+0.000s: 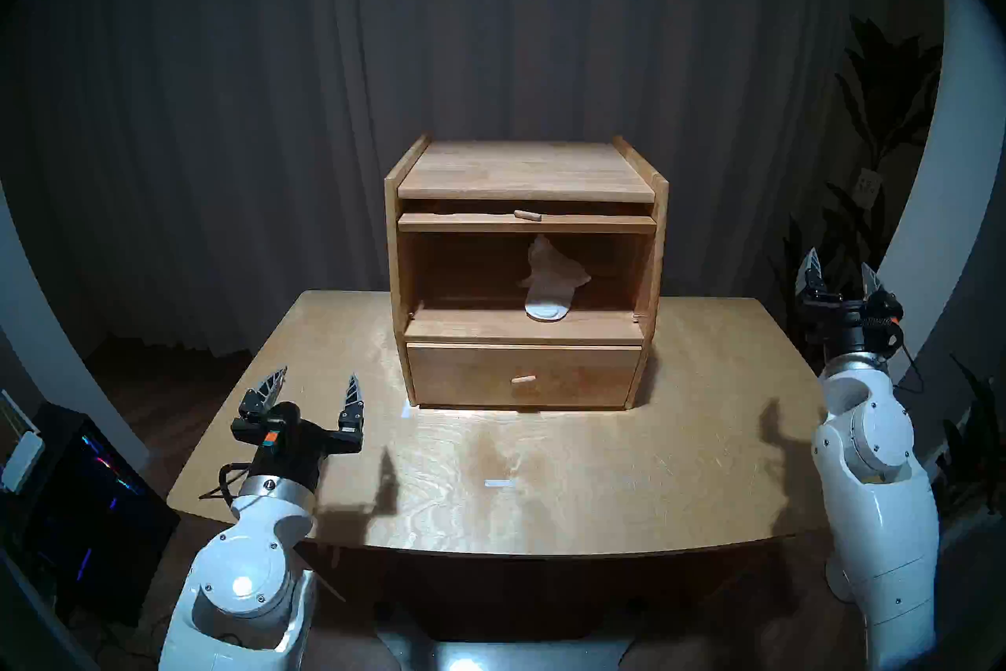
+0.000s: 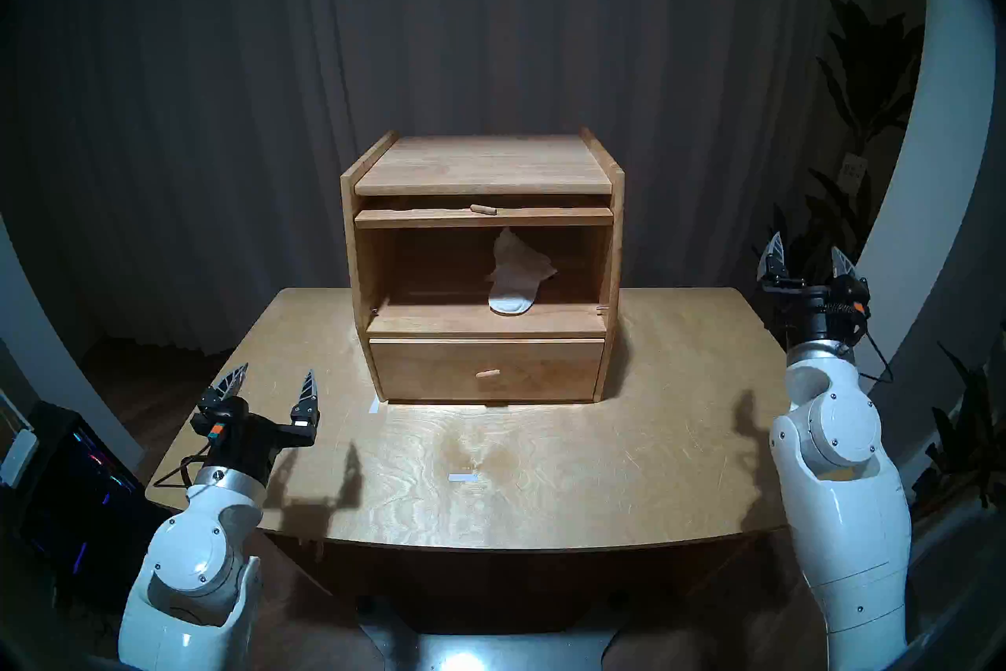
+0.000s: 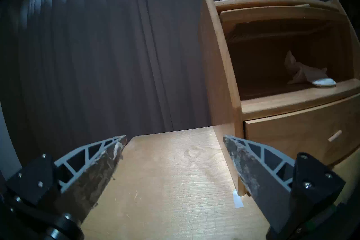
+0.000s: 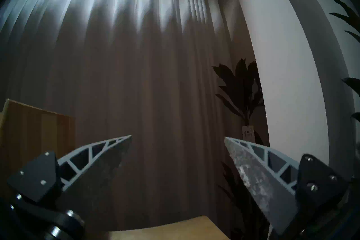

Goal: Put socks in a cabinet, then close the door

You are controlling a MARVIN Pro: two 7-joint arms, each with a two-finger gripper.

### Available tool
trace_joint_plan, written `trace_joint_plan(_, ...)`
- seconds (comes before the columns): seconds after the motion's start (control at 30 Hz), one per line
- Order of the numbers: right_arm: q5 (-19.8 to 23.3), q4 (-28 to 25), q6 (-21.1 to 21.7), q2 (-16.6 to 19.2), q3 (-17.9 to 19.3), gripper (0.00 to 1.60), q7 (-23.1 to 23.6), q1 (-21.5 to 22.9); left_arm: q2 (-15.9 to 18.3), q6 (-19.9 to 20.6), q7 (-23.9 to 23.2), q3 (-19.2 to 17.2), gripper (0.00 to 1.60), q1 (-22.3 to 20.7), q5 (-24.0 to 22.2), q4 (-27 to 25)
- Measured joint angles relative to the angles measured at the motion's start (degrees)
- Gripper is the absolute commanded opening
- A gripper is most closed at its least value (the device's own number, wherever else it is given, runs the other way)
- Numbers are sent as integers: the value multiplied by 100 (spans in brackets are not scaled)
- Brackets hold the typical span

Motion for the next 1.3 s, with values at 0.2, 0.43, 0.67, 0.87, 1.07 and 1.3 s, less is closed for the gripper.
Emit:
trace_joint_plan(0.2, 47, 5, 0, -26, -2, 160, 60, -96, 279, 359, 159, 335, 160, 42, 1114, -120)
trace_joint_plan(0.43, 83, 11, 0, -27, 2, 160, 99, -125, 656, 608, 343, 555, 160, -77, 2274, -2)
trace_joint_plan(0.67, 116, 15, 0, -15, 6, 160, 134, -121, 1103, 828, 376, 656, 160, -163, 3512, -76)
trace_joint_plan(0.87, 125, 17, 0, -6, 9, 160, 163, -118, 1536, 998, 301, 707, 160, -162, 4661, -479)
trace_joint_plan(1.07, 121, 17, 0, 0, 13, 160, 184, -118, 1930, 1101, -150, 1018, 160, -152, 5570, -922)
trace_joint_plan(1.3, 102, 15, 0, 3, 16, 160, 199, -118, 2180, 1260, -927, 1215, 160, -412, 6052, -1298)
